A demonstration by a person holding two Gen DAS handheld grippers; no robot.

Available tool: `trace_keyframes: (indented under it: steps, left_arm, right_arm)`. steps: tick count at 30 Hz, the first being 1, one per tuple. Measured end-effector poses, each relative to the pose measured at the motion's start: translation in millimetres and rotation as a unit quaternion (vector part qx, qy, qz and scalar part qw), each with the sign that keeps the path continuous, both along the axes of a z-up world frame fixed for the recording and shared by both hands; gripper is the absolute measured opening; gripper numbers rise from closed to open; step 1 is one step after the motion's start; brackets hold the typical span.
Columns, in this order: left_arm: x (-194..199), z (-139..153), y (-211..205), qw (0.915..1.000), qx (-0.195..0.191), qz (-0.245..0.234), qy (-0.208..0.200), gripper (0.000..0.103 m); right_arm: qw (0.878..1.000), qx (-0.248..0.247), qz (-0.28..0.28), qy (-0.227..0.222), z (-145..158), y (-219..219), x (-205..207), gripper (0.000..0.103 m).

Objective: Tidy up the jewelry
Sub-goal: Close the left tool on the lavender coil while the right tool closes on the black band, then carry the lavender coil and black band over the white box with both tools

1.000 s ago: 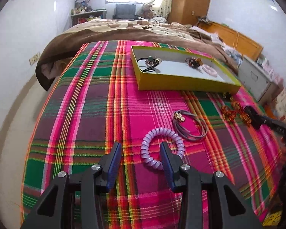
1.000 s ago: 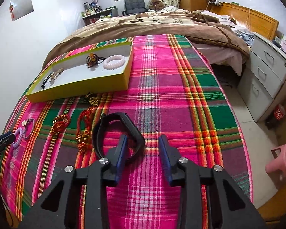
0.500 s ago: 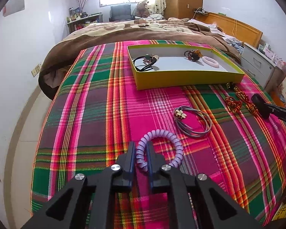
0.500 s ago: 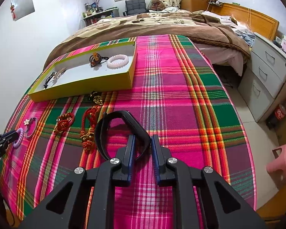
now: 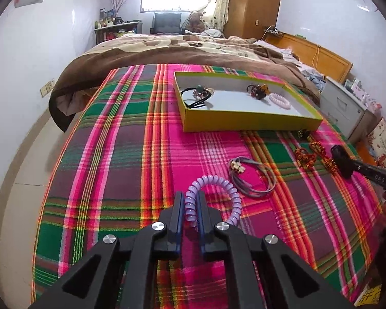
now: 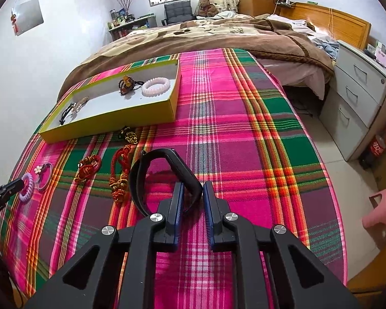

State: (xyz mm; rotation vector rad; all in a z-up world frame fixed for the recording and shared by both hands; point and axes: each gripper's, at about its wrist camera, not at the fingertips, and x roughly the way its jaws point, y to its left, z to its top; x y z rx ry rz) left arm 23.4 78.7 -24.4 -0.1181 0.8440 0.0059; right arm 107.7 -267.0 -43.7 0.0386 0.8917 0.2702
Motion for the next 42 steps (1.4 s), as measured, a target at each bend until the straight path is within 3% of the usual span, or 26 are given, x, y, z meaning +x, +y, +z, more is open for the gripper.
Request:
trace_keyframes:
  steps: [21,30,42]
  left_arm:
    - [13,38,6,0.9991,-0.020,-0.008,-0.036,0.009]
    - [48,56,5,0.9982,-0.030,-0.016,-0.049,0.009]
    - [118,65,-1,0.9970,-0.049,-0.037,-0.048,0.009]
  right_arm:
    - [0.999,0.017,-0.006,-0.030,34,5,2,0.015]
    - [0.999,0.016,0.005,-0.041,53,23,26,0.015]
    - [0.999,-0.003,0.007,-0.031,56,52,78,0.015]
